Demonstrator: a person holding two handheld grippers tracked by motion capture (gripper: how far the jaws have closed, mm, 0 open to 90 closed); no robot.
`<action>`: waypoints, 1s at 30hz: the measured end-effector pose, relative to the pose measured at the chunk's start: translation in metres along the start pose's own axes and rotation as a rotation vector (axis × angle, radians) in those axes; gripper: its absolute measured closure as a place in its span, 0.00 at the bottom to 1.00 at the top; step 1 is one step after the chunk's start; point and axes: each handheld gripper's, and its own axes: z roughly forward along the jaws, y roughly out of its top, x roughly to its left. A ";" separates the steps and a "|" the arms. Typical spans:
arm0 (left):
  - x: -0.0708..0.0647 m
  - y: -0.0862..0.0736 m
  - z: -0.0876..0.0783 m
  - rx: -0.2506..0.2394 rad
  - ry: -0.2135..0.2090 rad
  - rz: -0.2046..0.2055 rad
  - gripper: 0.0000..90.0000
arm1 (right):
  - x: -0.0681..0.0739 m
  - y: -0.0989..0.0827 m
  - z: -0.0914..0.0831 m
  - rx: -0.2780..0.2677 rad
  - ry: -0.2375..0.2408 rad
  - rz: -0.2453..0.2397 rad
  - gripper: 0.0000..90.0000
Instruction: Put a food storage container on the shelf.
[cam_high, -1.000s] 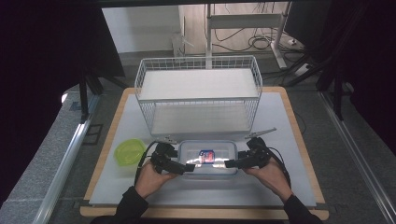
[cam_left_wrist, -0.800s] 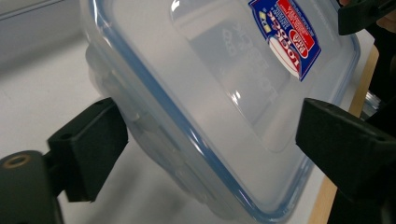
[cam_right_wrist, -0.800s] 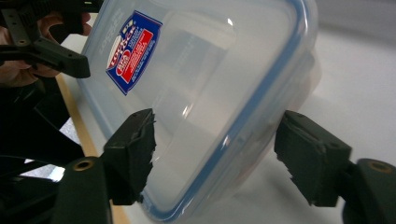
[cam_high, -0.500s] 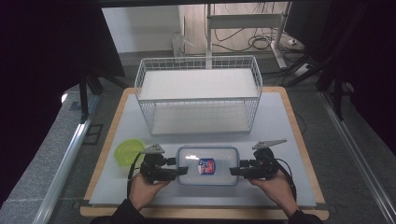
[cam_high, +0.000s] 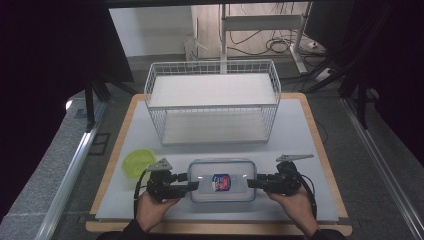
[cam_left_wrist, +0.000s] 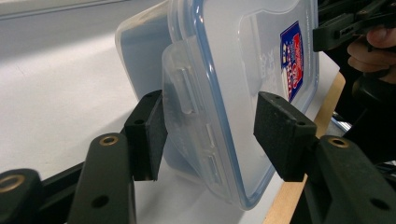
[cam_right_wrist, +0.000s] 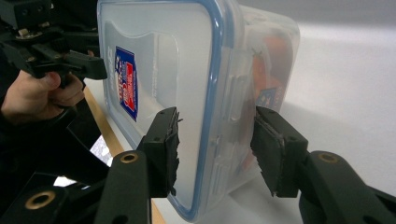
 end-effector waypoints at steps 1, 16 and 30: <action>0.000 0.000 0.000 -0.001 0.000 0.000 0.50 | 0.001 0.000 0.000 -0.001 -0.003 0.000 0.57; -0.001 0.015 -0.004 -0.028 0.008 0.010 0.52 | 0.005 0.006 -0.007 -0.046 -0.020 -0.029 0.58; 0.000 0.046 -0.022 -0.102 0.019 0.045 0.53 | 0.016 0.040 -0.015 -0.108 -0.011 -0.073 0.58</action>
